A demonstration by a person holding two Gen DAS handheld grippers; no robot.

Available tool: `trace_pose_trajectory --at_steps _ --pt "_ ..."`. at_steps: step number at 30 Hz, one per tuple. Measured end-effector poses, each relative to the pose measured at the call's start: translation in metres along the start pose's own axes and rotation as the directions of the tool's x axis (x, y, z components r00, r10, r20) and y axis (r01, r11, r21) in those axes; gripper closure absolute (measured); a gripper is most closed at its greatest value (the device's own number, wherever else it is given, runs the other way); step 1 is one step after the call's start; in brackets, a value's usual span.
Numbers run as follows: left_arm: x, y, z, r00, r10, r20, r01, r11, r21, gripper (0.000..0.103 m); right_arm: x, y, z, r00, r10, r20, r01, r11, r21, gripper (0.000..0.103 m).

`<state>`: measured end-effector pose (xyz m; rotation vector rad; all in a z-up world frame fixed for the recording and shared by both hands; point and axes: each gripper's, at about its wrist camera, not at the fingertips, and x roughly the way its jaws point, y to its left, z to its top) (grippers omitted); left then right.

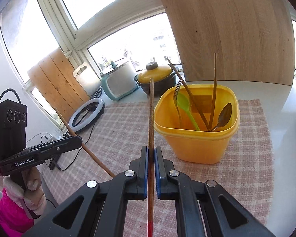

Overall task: Organize utensils
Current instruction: 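Lift both chopsticks and carry them over the yellow container, then open both tools to drop the chopsticks into the yellow container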

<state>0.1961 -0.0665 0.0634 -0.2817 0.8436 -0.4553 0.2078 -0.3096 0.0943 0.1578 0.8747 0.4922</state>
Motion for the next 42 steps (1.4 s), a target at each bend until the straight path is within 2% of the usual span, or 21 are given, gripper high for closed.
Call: trace_pose_trajectory --at_steps 8,16,22,26,34,42 --pt "-0.008 -0.018 0.042 0.997 -0.028 0.071 0.024 0.998 0.059 0.1 -0.025 -0.016 0.035 0.992 -0.053 0.116 0.05 0.998 0.026 0.1" --pt "-0.016 -0.037 0.082 0.988 -0.05 0.148 0.032 0.992 0.121 0.1 -0.043 -0.021 0.075 0.97 -0.094 0.224 0.092 0.996 0.019 0.1" --pt "-0.001 -0.042 0.108 0.985 -0.032 0.169 0.011 0.992 0.125 0.1 -0.038 -0.024 0.097 0.958 -0.14 0.252 0.136 0.99 0.031 0.1" --pt "0.012 -0.042 0.114 0.986 -0.028 0.163 0.009 0.993 0.116 0.1 -0.03 -0.029 0.105 0.955 -0.155 0.254 0.147 0.988 0.051 0.1" --pt "0.035 -0.042 0.113 0.991 -0.016 0.131 0.001 0.994 0.113 0.1 -0.02 -0.045 0.112 0.935 -0.22 0.28 0.19 0.973 0.131 0.1" --pt "0.048 -0.042 0.107 0.995 -0.011 0.104 0.0 0.994 0.106 0.1 -0.011 -0.053 0.11 0.903 -0.302 0.306 0.273 0.953 0.134 0.1"
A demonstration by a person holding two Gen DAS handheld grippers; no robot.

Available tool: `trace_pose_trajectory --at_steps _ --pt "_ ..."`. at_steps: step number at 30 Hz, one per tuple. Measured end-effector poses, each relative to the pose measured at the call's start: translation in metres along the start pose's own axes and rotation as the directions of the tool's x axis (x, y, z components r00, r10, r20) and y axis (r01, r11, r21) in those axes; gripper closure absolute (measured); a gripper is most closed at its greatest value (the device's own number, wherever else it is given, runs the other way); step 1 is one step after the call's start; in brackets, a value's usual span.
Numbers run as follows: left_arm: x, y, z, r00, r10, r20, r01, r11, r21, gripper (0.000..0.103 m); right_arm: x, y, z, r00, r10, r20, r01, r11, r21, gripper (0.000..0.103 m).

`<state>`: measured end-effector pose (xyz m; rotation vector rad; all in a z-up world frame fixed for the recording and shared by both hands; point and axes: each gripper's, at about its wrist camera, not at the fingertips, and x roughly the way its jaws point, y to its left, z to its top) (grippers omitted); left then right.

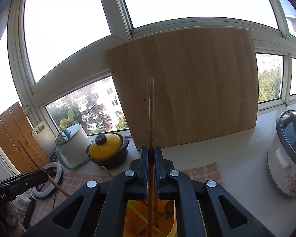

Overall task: Organize utensils
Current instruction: 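Open both tools to drop the chopsticks into the yellow container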

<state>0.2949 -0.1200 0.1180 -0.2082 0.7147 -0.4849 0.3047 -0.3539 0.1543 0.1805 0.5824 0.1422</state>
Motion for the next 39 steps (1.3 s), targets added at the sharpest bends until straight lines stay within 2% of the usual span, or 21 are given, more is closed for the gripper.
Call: trace_pose_trajectory --at_steps 14,24,34,35,37,39 --pt "0.02 0.003 -0.02 0.998 -0.01 -0.061 0.008 0.999 -0.035 0.1 0.008 -0.004 -0.035 0.996 0.025 -0.08 -0.025 1.0 0.0 0.099" --pt "0.034 0.004 -0.041 0.993 -0.025 -0.118 0.018 0.998 -0.061 0.1 0.011 -0.011 -0.069 0.986 0.046 -0.158 -0.043 0.999 0.019 0.099" --pt "0.043 0.0 -0.053 0.986 -0.042 -0.162 0.032 0.998 -0.061 0.1 0.013 -0.014 -0.083 0.98 0.053 -0.192 -0.048 0.998 0.029 0.097" --pt "0.043 0.0 -0.053 0.986 -0.042 -0.163 0.032 0.998 -0.062 0.1 0.013 -0.014 -0.084 0.98 0.053 -0.193 -0.048 0.998 0.029 0.095" --pt "0.043 -0.001 -0.053 0.985 -0.039 -0.168 0.028 0.998 -0.062 0.1 0.011 -0.015 -0.084 0.98 0.053 -0.191 -0.048 0.998 0.033 0.086" --pt "0.044 -0.001 -0.054 0.982 -0.036 -0.186 0.025 0.998 -0.063 0.099 0.009 -0.016 -0.085 0.981 0.054 -0.187 -0.047 0.998 0.041 0.072"
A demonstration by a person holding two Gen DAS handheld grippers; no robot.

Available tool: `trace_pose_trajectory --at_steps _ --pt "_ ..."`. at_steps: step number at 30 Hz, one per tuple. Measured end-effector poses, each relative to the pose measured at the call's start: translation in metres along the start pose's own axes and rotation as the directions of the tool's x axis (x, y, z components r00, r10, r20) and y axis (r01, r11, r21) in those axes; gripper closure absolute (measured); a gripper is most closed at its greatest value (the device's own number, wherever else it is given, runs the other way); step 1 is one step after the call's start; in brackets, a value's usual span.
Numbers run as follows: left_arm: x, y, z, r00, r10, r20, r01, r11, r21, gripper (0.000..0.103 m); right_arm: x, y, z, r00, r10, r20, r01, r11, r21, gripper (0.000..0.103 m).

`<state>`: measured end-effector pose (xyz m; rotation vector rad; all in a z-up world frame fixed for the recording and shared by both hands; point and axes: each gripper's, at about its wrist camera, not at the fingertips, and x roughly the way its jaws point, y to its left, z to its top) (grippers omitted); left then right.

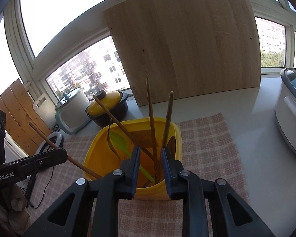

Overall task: Organize utensils
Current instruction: 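Open both tools to drop the chopsticks into the yellow container, then move both tools back toward the last chopsticks and lower the left tool onto one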

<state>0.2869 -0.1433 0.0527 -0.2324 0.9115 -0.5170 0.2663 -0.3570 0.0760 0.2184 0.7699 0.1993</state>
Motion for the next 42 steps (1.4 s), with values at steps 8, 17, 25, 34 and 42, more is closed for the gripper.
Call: trace_pose_trajectory --at_steps 8,17,25,34,42 --pt "-0.016 0.002 -0.009 1.0 0.001 0.021 -0.001 1.0 0.009 0.081 -0.015 0.0 -0.008 0.999 0.015 0.03 -0.015 1.0 -0.008 0.049" --pt "-0.039 0.023 -0.046 0.994 0.101 0.04 -0.102 0.994 0.033 0.081 -0.035 0.01 -0.027 0.998 0.068 0.017 -0.067 0.995 -0.07 0.022" --pt "-0.029 0.051 -0.107 0.978 0.186 -0.094 -0.188 0.982 -0.018 0.081 -0.044 0.029 -0.052 0.995 0.104 -0.005 -0.103 0.982 -0.158 0.0" --pt "-0.006 0.065 -0.178 0.949 0.212 -0.236 -0.24 0.966 -0.098 0.081 -0.036 0.03 -0.074 0.996 0.087 -0.025 -0.089 0.991 -0.104 0.0" --pt "-0.006 0.063 -0.189 0.947 0.21 -0.244 -0.243 0.964 -0.111 0.081 -0.033 0.023 -0.087 0.994 0.086 -0.067 -0.092 0.992 -0.09 0.0"
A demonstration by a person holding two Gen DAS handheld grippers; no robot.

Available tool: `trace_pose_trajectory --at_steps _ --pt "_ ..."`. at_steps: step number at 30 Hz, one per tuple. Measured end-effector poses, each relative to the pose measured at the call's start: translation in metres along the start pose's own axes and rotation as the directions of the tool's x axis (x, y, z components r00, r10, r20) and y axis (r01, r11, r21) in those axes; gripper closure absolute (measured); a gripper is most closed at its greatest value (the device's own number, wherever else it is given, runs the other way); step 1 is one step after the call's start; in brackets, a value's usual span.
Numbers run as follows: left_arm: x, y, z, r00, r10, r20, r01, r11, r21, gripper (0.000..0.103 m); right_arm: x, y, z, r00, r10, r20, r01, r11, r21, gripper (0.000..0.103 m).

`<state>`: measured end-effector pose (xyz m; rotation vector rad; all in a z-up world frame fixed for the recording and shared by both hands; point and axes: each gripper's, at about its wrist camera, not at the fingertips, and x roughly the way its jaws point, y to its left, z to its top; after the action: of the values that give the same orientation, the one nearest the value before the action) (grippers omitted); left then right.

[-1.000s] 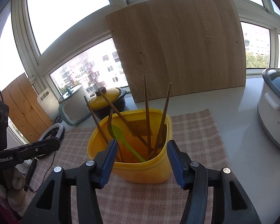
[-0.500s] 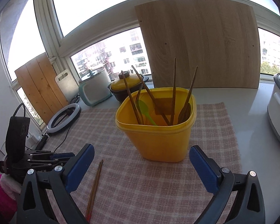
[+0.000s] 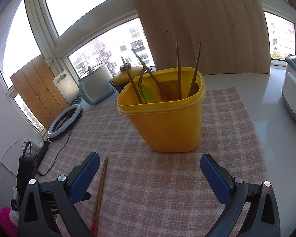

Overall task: Organize utensils
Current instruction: 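Move both tools back toward the last chopsticks and lower the left tool onto one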

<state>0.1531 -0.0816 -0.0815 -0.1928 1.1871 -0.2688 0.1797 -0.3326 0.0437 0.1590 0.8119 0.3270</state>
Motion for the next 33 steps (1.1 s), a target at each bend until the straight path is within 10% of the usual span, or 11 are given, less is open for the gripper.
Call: trace_pose_trajectory --at_steps 15,33 --pt "0.016 0.007 0.001 0.999 0.041 -0.024 -0.041 0.999 0.003 0.081 0.012 0.023 -0.02 0.99 -0.001 -0.141 -0.02 0.988 -0.151 0.025" --pt "0.036 -0.017 0.01 0.987 0.152 -0.048 -0.147 0.985 0.095 0.08 0.02 0.016 -0.028 0.985 0.002 -0.17 -0.026 0.99 -0.139 0.026"
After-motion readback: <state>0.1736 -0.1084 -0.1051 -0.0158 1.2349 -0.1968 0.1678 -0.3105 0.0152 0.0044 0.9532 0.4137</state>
